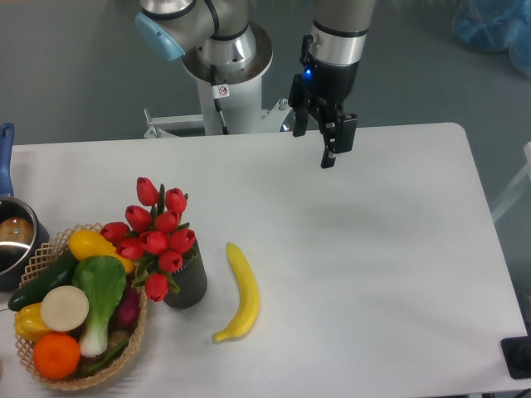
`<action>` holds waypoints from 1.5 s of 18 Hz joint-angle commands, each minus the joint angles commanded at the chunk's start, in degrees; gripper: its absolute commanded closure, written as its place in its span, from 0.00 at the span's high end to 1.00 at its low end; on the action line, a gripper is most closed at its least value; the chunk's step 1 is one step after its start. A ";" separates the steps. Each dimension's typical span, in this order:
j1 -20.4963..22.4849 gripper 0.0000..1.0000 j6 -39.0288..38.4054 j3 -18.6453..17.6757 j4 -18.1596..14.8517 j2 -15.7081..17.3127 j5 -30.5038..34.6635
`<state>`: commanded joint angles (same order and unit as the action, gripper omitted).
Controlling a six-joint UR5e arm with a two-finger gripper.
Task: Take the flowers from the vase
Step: 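Move the open gripper down toward the red tulips in the grey vase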
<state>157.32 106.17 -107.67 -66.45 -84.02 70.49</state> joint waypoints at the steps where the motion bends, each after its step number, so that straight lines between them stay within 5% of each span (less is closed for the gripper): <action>1: 0.00 1.00 0.00 0.00 -0.09 -0.09 0.09; 7: -0.35 1.00 -0.26 -0.88 5.27 -2.11 0.09; 12: -0.88 1.00 -5.00 -1.41 5.89 -2.63 -0.35; 18: -0.97 1.00 -19.40 -1.76 6.85 -4.31 -9.39; 27: -1.40 1.00 -22.84 -3.25 9.41 -6.76 -20.98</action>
<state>155.92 83.33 -110.92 -57.04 -90.79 49.51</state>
